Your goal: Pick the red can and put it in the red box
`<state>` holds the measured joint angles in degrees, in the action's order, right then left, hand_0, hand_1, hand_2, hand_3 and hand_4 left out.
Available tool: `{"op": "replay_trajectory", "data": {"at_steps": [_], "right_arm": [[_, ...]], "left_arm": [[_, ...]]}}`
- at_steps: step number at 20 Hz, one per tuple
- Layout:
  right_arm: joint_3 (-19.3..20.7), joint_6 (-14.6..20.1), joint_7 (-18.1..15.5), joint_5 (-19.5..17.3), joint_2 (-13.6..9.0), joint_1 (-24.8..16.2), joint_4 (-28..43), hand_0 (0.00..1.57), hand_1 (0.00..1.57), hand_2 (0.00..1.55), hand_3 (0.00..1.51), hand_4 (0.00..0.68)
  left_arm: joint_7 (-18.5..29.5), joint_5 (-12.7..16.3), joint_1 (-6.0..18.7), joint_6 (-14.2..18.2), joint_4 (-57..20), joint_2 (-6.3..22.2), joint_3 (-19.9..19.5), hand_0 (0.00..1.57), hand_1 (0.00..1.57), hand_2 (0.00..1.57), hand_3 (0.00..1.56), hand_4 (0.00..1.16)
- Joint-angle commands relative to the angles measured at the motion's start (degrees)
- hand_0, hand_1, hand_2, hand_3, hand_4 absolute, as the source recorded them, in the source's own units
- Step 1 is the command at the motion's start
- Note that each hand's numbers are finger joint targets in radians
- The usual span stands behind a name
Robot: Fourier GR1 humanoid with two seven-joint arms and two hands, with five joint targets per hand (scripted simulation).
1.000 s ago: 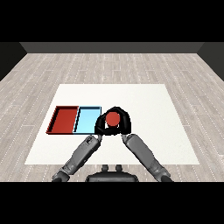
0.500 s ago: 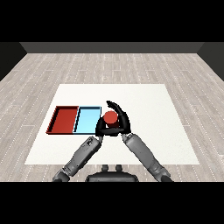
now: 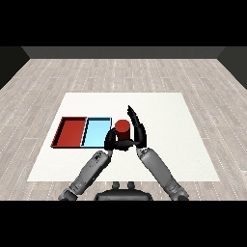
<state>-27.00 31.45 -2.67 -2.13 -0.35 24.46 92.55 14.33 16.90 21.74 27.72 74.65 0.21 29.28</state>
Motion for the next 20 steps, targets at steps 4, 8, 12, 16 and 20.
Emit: {"op": "replay_trajectory", "data": {"at_steps": [4,8,12,16,20], "right_arm": [[6.0,-4.2,2.3,0.6,0.2,-0.4,4.3,0.00,0.00,0.00,0.00,0.000],[8.3,-6.9,0.6,3.0,-1.8,-5.4,10.3,0.00,0.00,0.00,0.00,0.000],[13.7,-9.5,0.6,6.3,-5.6,-7.7,16.6,0.00,0.00,0.00,0.00,0.000],[17.4,-12.6,-1.8,7.1,-9.9,-13.4,19.6,0.00,0.00,0.00,0.00,0.000],[17.6,-12.9,-7.0,7.6,-9.4,-25.2,20.7,0.00,0.00,0.00,0.00,0.000]], "left_arm": [[3.0,-1.7,-2.5,-3.1,-1.3,-0.2,-1.9,1.57,1.57,1.57,1.48,1.14],[-2.0,-1.8,3.1,0.9,-0.6,-0.2,-1.9,1.57,1.57,1.57,1.48,1.14],[-2.8,-2.8,0.8,-2.0,1.4,2.6,-6.8,1.57,1.57,1.57,1.47,1.14],[-3.8,-5.0,2.0,-1.3,1.6,3.8,-9.0,1.57,1.57,1.57,1.47,1.15],[-6.5,-6.3,0.9,-1.9,3.5,8.9,-11.7,1.57,1.57,1.56,1.45,1.13]]}}
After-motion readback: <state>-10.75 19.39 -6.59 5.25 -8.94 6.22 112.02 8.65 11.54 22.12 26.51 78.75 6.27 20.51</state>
